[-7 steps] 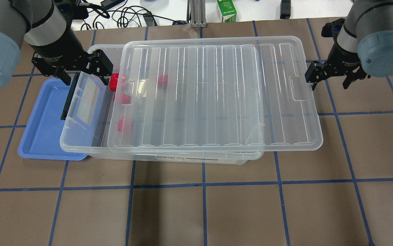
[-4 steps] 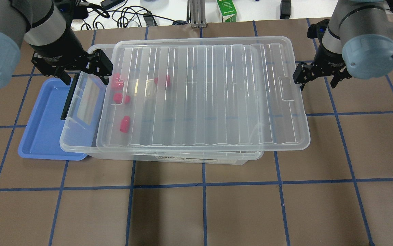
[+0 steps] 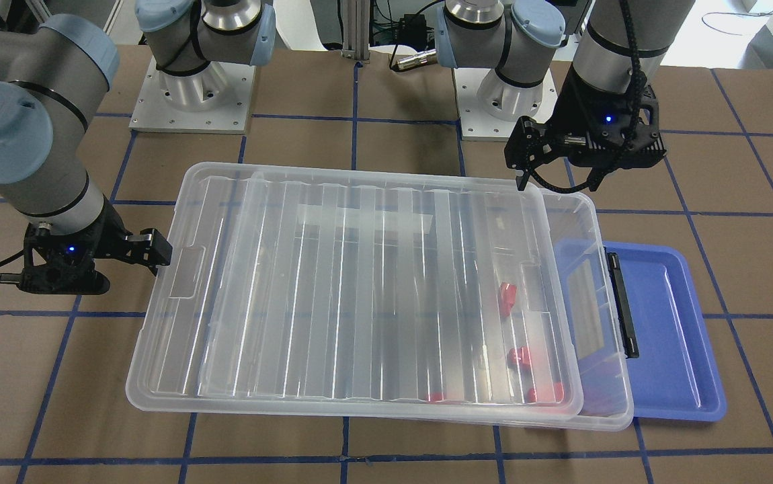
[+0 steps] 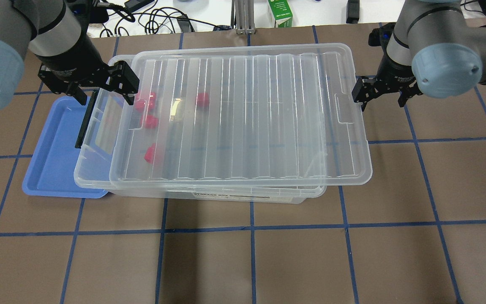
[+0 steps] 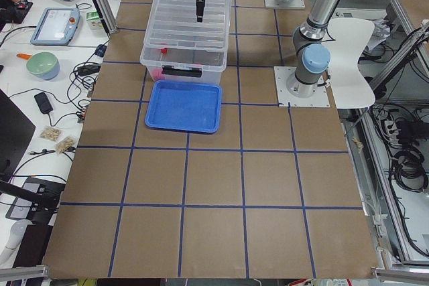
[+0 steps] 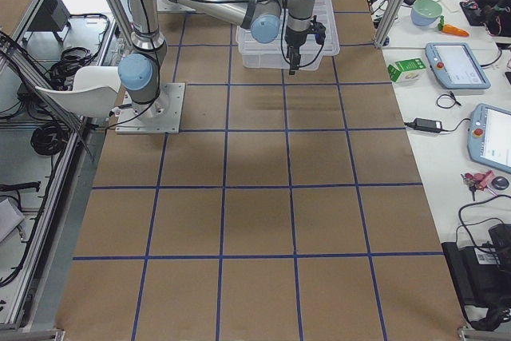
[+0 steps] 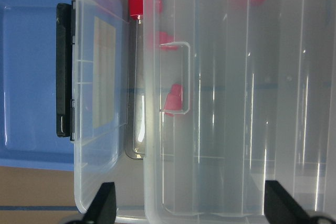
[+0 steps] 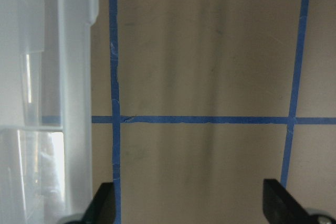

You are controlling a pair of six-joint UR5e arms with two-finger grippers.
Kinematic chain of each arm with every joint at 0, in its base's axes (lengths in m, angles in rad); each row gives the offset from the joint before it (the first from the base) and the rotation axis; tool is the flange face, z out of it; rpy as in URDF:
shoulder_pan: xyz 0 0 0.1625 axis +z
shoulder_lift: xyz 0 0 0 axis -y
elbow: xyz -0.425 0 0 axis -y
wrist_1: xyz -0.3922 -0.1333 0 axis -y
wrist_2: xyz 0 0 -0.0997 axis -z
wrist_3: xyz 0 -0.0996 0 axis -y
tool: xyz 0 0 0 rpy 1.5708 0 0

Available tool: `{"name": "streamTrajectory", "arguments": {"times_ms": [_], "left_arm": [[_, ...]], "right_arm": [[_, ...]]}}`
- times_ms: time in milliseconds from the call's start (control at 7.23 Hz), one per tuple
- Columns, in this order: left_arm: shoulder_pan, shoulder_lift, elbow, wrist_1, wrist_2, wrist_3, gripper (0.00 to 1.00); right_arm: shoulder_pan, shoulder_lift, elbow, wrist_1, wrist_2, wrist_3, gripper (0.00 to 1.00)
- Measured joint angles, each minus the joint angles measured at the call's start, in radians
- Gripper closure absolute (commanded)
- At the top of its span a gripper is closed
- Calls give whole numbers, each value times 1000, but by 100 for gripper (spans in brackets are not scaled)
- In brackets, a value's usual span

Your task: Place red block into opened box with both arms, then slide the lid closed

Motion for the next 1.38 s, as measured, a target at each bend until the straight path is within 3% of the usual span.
{"name": "streamTrajectory", "arguments": {"times_ms": [1384], "left_arm": [[1,-6,0,0,-1,0,0]], "right_arm": [[34,-2,-8,-10,28,0,0]]}}
